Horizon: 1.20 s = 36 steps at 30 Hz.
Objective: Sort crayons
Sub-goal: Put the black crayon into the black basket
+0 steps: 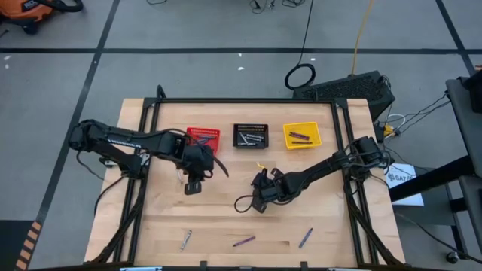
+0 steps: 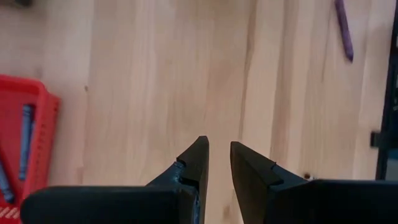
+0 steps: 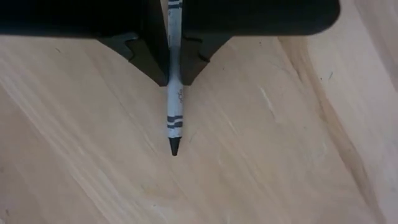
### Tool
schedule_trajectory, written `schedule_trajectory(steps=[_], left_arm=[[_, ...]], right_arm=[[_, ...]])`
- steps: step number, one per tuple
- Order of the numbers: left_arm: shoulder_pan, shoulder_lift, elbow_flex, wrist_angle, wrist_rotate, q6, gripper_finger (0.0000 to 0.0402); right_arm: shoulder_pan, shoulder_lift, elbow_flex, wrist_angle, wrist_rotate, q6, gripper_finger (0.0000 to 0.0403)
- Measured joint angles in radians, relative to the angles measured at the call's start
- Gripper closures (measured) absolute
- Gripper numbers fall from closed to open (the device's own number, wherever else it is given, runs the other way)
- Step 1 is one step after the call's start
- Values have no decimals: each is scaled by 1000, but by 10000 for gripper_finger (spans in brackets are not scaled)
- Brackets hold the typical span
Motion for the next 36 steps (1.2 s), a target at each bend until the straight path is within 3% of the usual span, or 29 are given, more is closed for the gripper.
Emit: schedule_trajectory(steps=[8, 15, 21, 36], left_arm=[[-50, 1, -21, -72, -21, -8, 331], [-100, 0, -21, -99, -44, -151, 331], [-157, 0, -21, -99, -79, -283, 331], [-254, 0, -21, -86, -203, -292, 331]], right_arm=[[-58, -123, -5, -20, -11, -140, 401], [-153, -175, -4, -13, 8, -298, 401], [-257, -186, -3, -4, 7, -426, 401], [-463, -188, 132, -42, 5, -739, 401]])
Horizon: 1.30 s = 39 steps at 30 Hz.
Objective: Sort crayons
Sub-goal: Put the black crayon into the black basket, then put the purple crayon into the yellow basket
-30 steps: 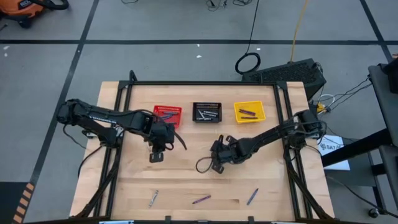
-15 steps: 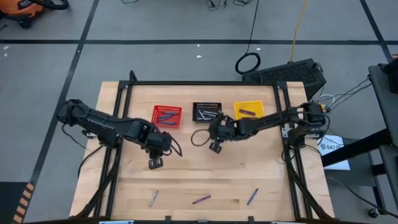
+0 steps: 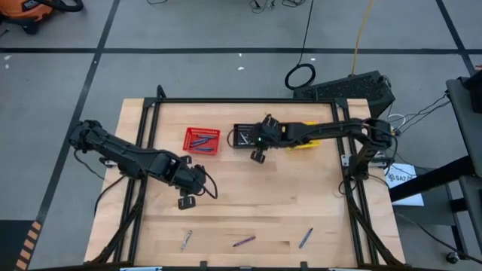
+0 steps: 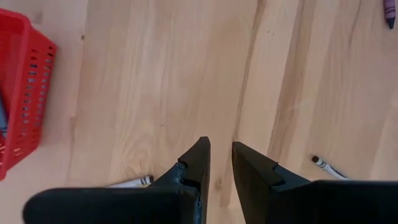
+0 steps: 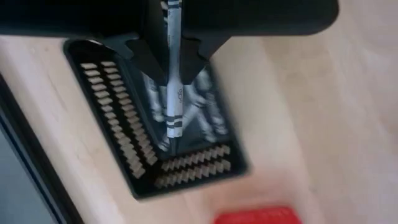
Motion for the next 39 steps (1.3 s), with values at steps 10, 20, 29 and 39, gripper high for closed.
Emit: schedule_trajectory(steps=[10, 20, 29, 39], left_arm=[[-6, 0, 0, -1, -22, 3, 331], [-6, 0, 0, 0, -24, 3, 331], [-7, 22, 0, 96, -36, -49, 331], [-28, 176, 0, 376, -18, -90, 331]], right_arm=[[-79, 48, 0, 13, -101, -51, 378], [-79, 60, -1, 41, -45, -61, 325], [-46, 14, -1, -86, -45, -28, 293], [23, -129, -1, -311, -46, 153, 291]])
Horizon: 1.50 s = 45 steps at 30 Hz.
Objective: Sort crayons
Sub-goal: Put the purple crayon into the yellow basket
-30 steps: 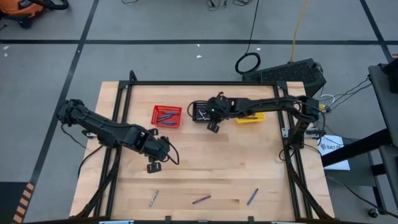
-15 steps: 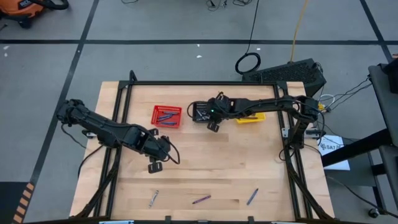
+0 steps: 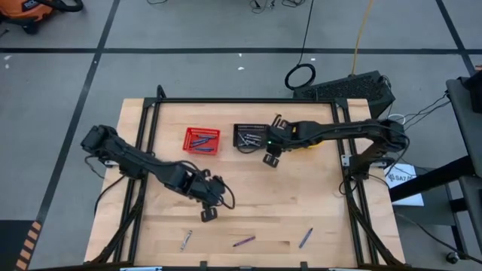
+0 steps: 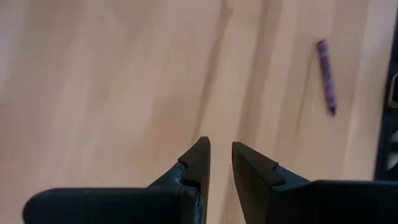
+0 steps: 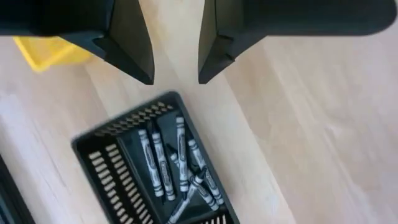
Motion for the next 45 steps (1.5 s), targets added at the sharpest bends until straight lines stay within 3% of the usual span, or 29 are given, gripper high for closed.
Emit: schedule_trajectory(steps=[11, 19, 26, 33, 45], left_arm=[[-59, 147, 0, 291, 28, -38, 331], [-91, 166, 0, 347, -2, -46, 331], [-98, 190, 1, 447, -56, -182, 331], [-131, 241, 1, 561, -55, -205, 331], [-178, 410, 125, 564, -54, -187, 331]], right_arm=[[24, -115, 0, -47, 1, 135, 291], [23, -112, 0, -61, 1, 144, 291], [23, -112, 0, -61, 1, 173, 291], [23, -111, 0, -64, 1, 203, 291], [30, -111, 0, -64, 0, 241, 291]])
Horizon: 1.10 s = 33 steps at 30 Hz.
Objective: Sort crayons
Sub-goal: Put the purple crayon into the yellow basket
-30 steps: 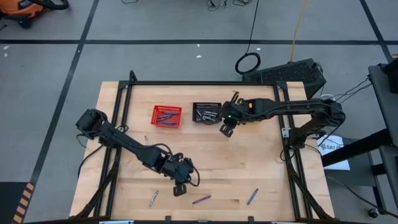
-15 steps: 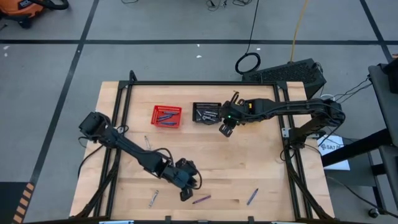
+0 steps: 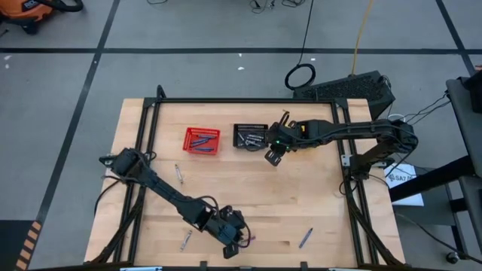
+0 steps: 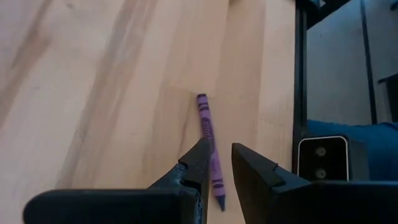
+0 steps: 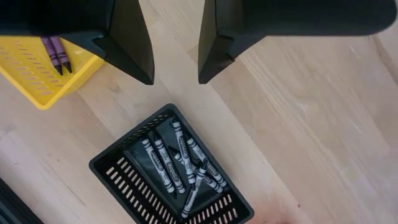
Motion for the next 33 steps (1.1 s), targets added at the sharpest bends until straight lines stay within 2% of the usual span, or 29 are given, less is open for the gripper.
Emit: schedule_trajectory(steps=[10, 33], left_arm=[[-22, 36, 8, 10, -20, -13, 331], [-90, 44, 7, 15, -137, -33, 331]], right_arm=[[9, 0, 0, 4, 0, 4, 291], [20, 0, 0, 12, 0, 81, 291]])
